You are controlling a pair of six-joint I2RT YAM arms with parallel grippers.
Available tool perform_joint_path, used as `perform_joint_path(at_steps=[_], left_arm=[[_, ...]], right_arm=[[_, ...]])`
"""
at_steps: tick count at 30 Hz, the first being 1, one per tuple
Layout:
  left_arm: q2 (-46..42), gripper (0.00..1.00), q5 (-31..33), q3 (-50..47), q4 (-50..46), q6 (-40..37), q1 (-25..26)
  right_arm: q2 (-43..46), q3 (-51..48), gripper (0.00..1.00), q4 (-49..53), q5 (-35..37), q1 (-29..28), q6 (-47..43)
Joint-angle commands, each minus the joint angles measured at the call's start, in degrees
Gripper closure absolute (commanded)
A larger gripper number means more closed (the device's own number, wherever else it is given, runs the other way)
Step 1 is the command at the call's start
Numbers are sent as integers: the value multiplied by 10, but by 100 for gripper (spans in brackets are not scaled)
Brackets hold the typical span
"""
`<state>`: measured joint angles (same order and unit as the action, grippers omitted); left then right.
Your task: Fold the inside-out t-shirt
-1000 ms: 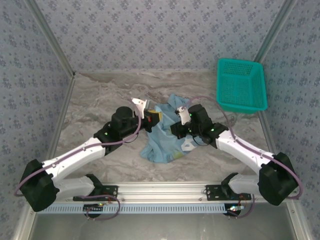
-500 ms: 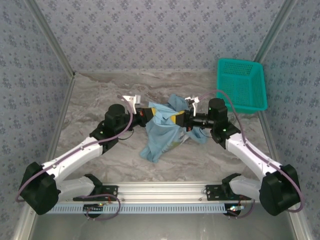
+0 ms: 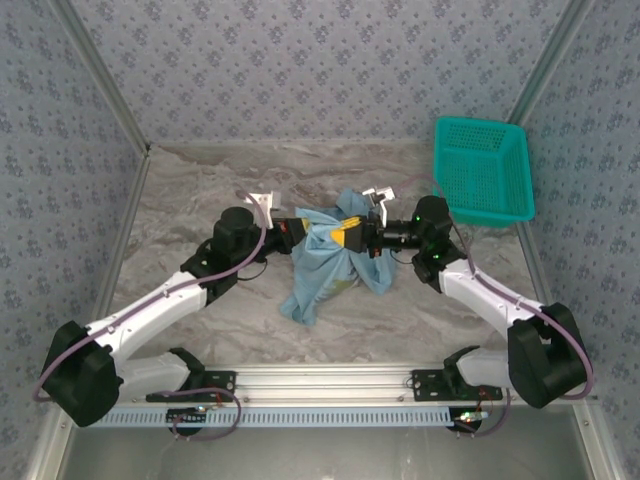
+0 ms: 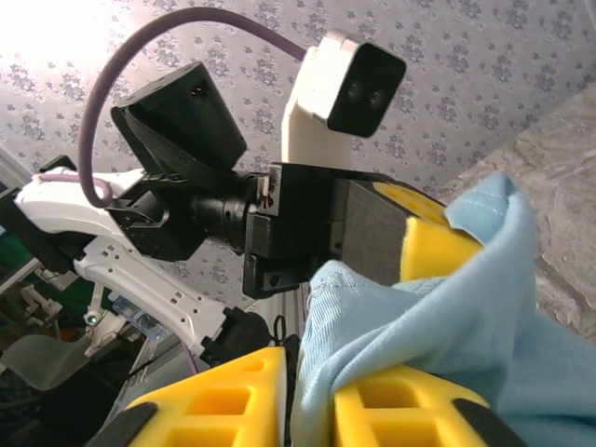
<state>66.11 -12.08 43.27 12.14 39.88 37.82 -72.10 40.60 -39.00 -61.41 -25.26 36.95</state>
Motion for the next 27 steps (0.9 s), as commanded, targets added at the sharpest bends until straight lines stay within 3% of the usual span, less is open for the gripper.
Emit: perform_joint_path(at_steps=[1,4,8,13,18,23,25,27], left_arm=[[-17,100,5,4,10,-17,-8],[-26,100,-42,-1,42,-24,-10],[-30,100,-71,-5,56,-27,-10],[-31,100,-73,-2,50,-26,-10],[-30,100,-76,-1,45,-28,-10],[-30,100,-88,1,47,-27,-10],[-31,100,-91,2,47,-27,-9],[-33,100,-90,2,44,-29,-9]], right_arm=[[37,6,76,145,40,7,-83],[53,42,70,357,152,6,-202],[71,61,61,464,291,0,-211],[142,62,57,514,428,-60,-259],[165,83,62,537,478,-160,-355],[110,120,67,534,494,-219,-404],[75,143,68,543,562,-227,-391],[58,153,61,546,617,-227,-378]])
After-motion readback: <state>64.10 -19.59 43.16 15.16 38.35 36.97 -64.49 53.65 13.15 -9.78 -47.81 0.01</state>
